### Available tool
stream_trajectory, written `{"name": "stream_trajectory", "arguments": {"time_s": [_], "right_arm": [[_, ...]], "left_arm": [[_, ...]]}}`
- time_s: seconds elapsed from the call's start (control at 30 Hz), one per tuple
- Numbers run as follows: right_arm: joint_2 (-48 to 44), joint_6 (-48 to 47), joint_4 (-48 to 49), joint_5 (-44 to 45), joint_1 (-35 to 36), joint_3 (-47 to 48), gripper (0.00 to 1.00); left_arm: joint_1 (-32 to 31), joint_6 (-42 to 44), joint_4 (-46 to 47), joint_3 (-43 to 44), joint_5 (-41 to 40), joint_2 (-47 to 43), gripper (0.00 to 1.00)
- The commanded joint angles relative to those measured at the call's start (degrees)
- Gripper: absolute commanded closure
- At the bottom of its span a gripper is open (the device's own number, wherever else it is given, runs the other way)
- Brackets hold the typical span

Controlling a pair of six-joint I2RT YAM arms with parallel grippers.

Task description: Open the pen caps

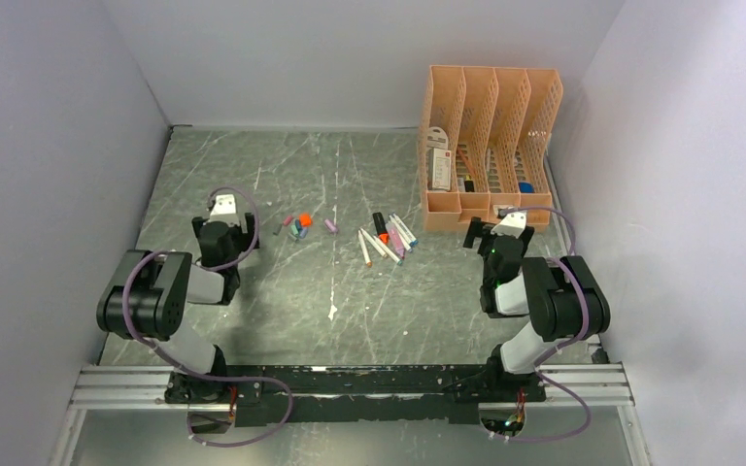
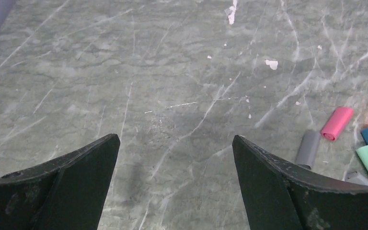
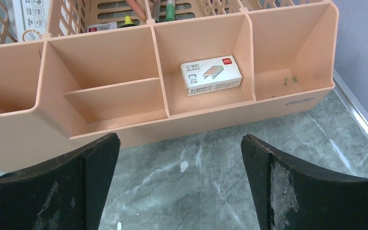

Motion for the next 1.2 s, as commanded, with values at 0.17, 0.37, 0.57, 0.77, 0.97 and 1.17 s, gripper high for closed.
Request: {"name": "stream_trajectory", "arguments": {"time_s": [0.17,0.37,0.57,0.77,0.97,1.17], "right_arm": [[0.6,-1.1,1.6,0.9,0.4,0.6,0.0],[0.5,-1.1,1.7,0.9,0.4,0.5,0.0],[0.4,-1.1,1.8,0.9,0.4,0.4,0.0],[0.4,-1.1,1.8,0.9,0.4,0.4,0.0],[0.5,-1.1,1.8,0.9,0.3,0.4,0.0],[0.5,-1.2,1.7,0.9,0.3,0.5,0.0]], "left_arm": [[1.0,2.7,16.2,-4.5,7.1,2.4,0.0],[1.0,2.5,14.9,-4.4,7.0,1.7,0.0],[1.0,2.6,16.0,-4.5,7.2,2.0,0.0],[2.1,2.2,14.8,-3.9,9.4,2.1,0.01],[2.1,2.3,15.2,-4.2,9.3,2.1,0.0],[2.1,2.3,15.3,-4.2,9.3,2.1,0.0]]}}
